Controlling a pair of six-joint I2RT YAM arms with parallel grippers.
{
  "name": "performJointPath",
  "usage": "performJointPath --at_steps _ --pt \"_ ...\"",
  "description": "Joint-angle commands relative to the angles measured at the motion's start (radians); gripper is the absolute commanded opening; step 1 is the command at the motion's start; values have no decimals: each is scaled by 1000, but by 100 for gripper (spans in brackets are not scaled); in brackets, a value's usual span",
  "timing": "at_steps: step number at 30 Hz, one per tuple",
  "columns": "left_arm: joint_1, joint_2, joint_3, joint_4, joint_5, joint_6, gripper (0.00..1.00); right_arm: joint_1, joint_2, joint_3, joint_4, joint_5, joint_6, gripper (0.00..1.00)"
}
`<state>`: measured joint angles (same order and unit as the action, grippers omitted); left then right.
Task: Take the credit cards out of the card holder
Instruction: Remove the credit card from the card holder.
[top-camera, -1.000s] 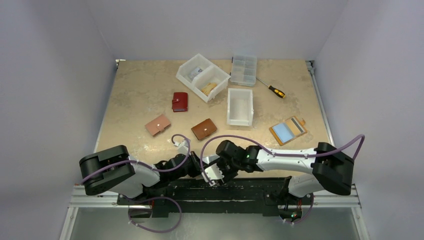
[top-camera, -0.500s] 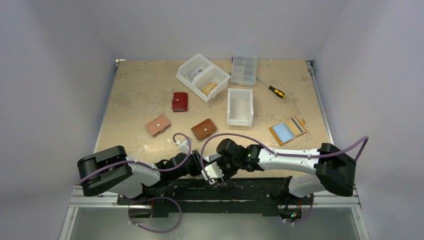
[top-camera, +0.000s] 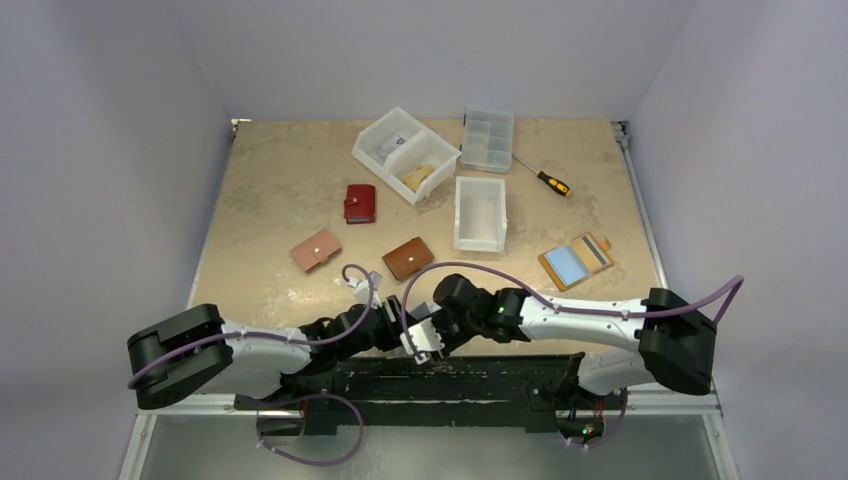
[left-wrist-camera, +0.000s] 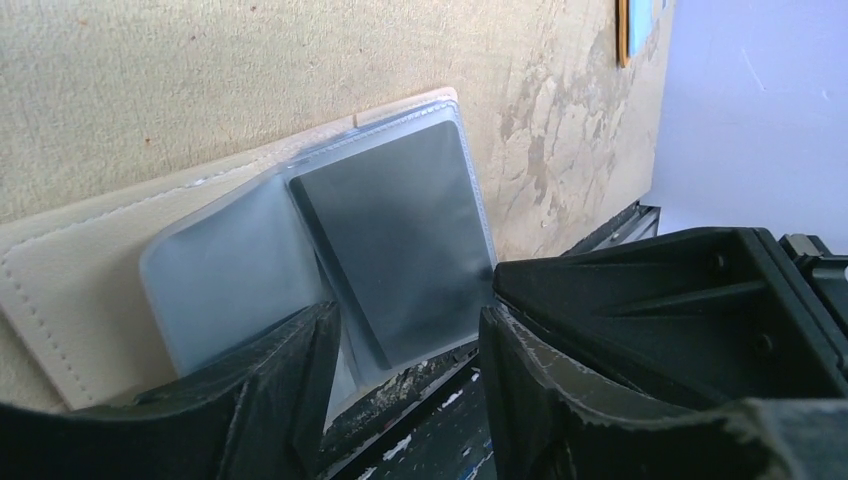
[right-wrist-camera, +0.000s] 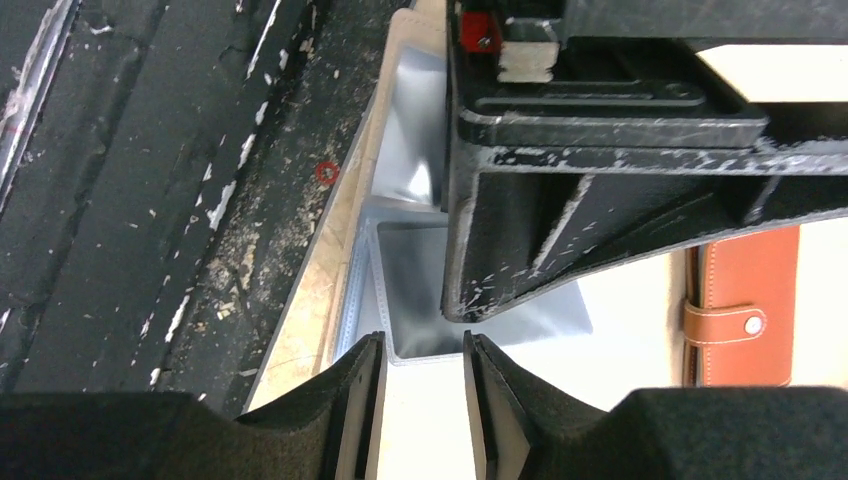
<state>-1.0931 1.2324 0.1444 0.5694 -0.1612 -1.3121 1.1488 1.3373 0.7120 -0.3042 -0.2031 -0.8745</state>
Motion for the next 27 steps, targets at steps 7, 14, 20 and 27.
performJointPath --at_steps 7,14,20,27 --pt "4 -30 2 -39 -37 15 68 17 -32 53 64 11 38 39" --pt "4 -38 -54 76 -63 -79 78 46 -30 54 73 19 36 38" --pt "4 -66 -86 121 -98 -131 79 58 -29 50 86 30 40 38" --pt "4 -106 -109 138 -122 -143 79 58 -16 54 114 40 70 35"
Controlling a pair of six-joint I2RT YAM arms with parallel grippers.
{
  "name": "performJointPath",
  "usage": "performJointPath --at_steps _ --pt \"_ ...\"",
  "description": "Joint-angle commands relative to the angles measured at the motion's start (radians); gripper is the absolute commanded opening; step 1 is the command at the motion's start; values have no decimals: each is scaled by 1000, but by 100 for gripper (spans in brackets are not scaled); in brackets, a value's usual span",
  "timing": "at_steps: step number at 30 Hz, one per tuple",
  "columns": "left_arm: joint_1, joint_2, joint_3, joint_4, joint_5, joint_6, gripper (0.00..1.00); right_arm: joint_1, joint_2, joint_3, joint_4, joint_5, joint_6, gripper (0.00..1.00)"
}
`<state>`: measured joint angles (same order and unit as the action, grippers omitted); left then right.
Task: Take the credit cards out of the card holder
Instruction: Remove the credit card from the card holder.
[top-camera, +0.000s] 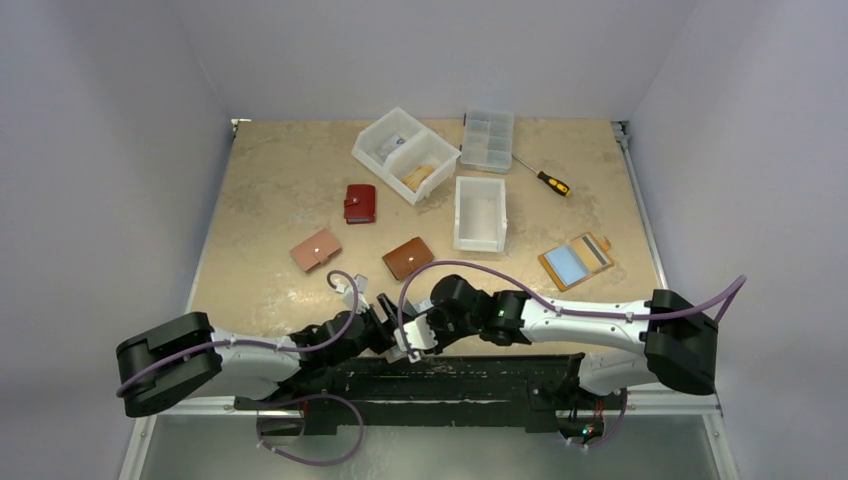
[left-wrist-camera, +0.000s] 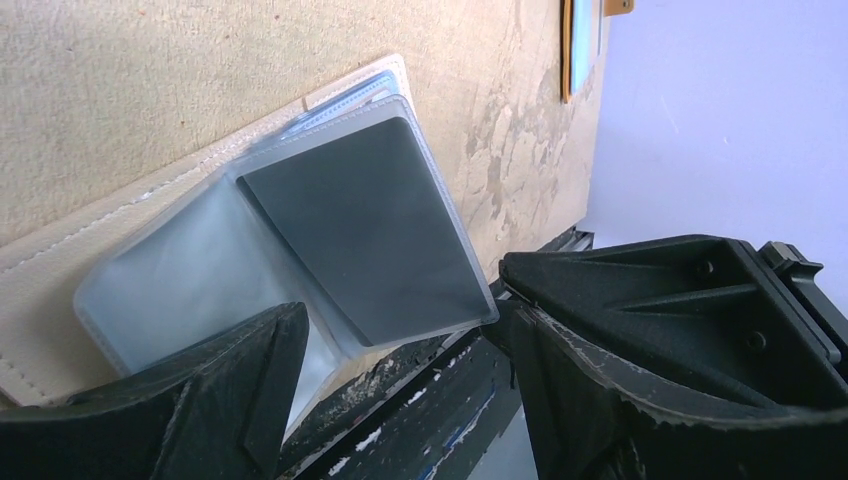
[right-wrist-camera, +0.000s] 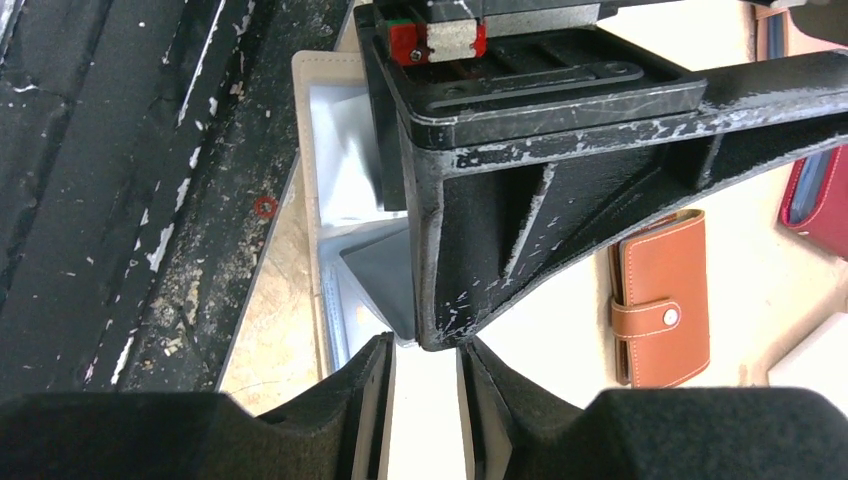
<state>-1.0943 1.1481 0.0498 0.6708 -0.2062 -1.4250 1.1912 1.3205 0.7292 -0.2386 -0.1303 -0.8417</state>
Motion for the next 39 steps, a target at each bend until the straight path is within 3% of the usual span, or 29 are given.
performJointPath --at_steps 1,14,24,39 --pt "5 -26 -14 36 -77 -28 79 16 5 38 55 -35 44 34" --pt "5 -76 -44 43 -106 -6 79 4 63 61 90 -70 164 30" --pt "5 -113 -48 47 -126 0 79 -57 84 97 35 -269 211 23" --pt "5 -164 -88 68 -147 29 79 -112 144 139 5 -450 280 12"
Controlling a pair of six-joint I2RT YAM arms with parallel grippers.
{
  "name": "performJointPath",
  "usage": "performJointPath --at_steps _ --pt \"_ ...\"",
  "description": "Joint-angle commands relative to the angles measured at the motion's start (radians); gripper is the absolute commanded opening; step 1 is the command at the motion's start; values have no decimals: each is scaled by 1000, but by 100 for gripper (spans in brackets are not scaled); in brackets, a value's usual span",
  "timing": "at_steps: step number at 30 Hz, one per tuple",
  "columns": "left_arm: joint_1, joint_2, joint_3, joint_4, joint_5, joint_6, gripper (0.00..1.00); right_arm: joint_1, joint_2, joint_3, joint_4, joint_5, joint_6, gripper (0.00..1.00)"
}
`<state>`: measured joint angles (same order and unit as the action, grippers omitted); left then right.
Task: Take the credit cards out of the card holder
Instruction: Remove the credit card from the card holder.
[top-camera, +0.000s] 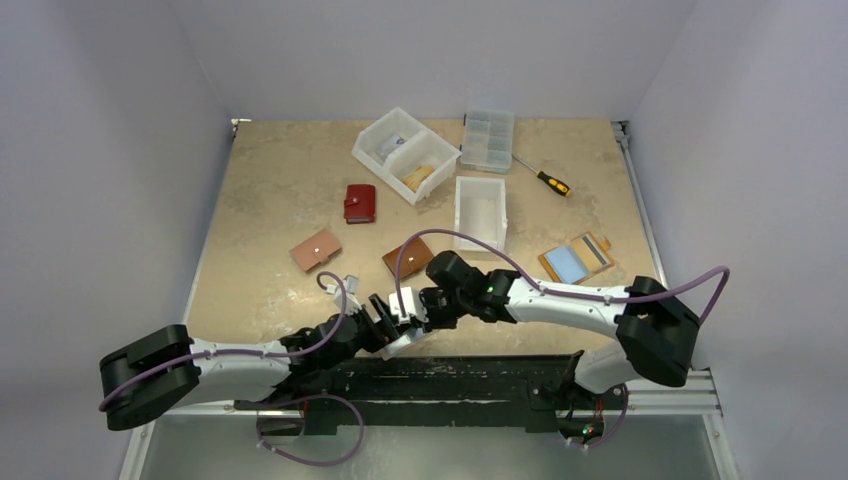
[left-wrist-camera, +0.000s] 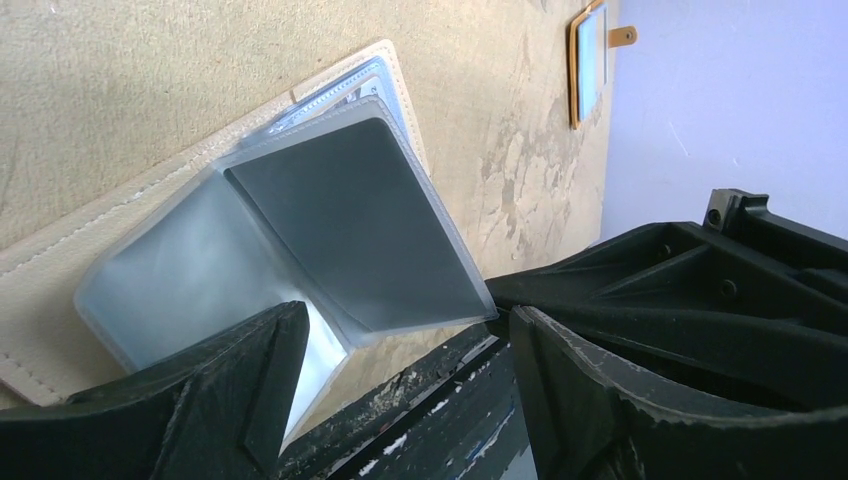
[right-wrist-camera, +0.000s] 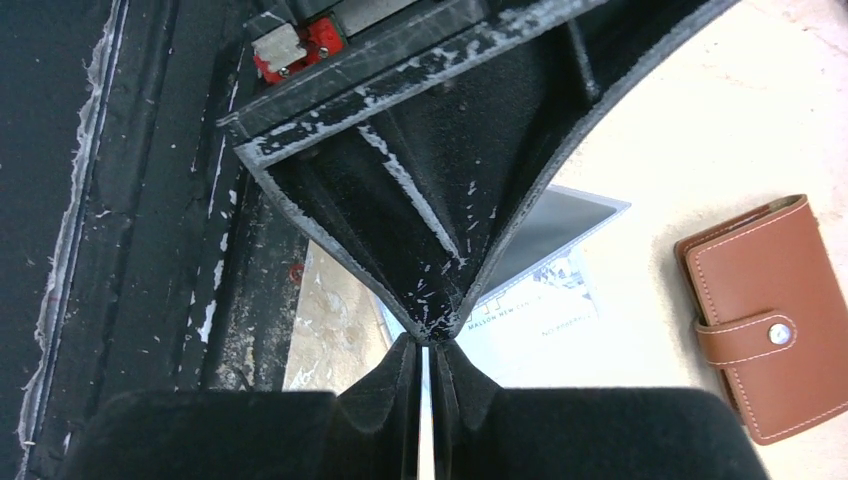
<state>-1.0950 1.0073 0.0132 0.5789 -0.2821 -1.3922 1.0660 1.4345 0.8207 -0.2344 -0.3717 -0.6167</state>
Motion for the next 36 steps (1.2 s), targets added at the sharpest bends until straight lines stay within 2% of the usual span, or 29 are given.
performJointPath --at_steps 1,14,26,31,36 --pt "5 -21 -51 163 -71 -1 79 8 36 50 0 -225 61 12" --pt "4 -79 -76 164 -130 -9 80 -30 64 67 -10 -356 101 11" --pt "4 -4 27 -14 -81 -23 80 -38 73 67 26 -293 130 19" --pt "4 16 67 -95 -72 -13 68 -51 67 74 -3 -312 111 22" --pt "4 -27 118 -251 -87 21 58 -108 39 116 -141 -360 -25 28"
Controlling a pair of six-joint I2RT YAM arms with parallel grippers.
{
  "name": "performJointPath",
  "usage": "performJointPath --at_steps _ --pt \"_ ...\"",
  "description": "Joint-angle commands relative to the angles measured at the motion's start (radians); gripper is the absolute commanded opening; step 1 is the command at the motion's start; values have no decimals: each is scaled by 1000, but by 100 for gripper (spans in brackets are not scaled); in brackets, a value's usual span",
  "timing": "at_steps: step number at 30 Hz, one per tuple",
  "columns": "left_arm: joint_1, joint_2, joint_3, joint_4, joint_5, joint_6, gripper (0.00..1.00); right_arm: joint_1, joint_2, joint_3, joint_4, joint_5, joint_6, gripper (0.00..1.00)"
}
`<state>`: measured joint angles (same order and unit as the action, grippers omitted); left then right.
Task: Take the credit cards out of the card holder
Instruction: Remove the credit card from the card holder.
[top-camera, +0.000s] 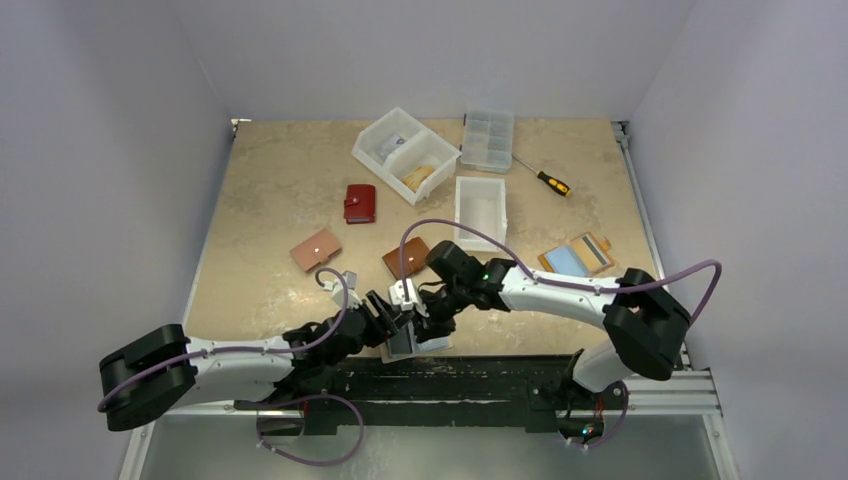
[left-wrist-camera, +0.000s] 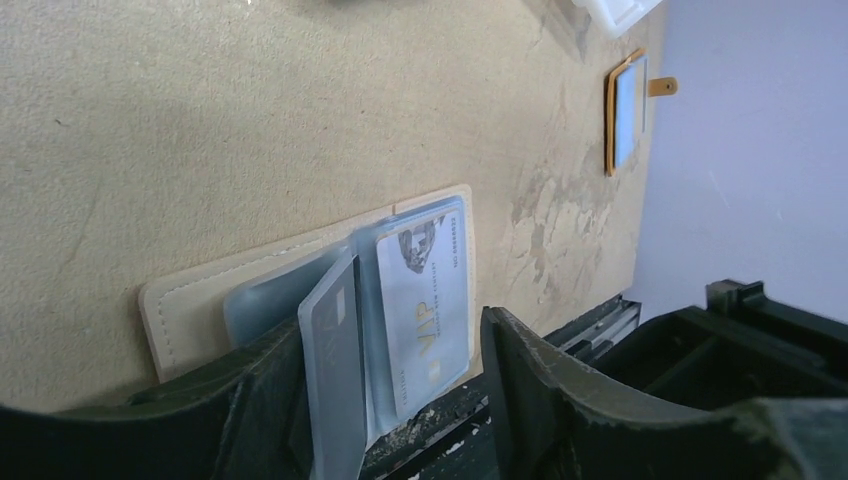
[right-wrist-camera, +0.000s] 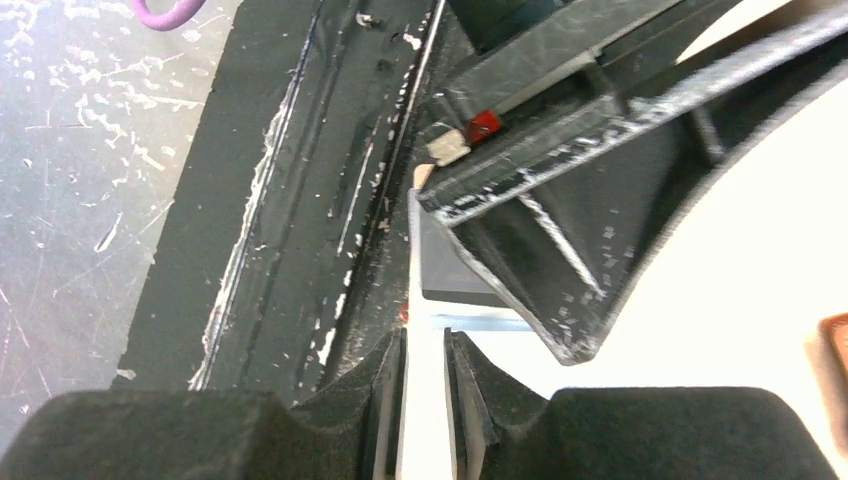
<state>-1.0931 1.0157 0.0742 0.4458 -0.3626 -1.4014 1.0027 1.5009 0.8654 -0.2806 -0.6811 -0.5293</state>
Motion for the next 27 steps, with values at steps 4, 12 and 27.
performJointPath --at_steps 4,12,27 --pt "2 -90 67 -198 -9 57 42 -90 -60 86 -182 -68 -207 33" --pt "4 -107 77 -189 17 230 0 -153 -96 110 -264 -146 -248 39" --pt "4 -115 145 248 109 802 0 -391 -244 76 -227 -373 -109 55"
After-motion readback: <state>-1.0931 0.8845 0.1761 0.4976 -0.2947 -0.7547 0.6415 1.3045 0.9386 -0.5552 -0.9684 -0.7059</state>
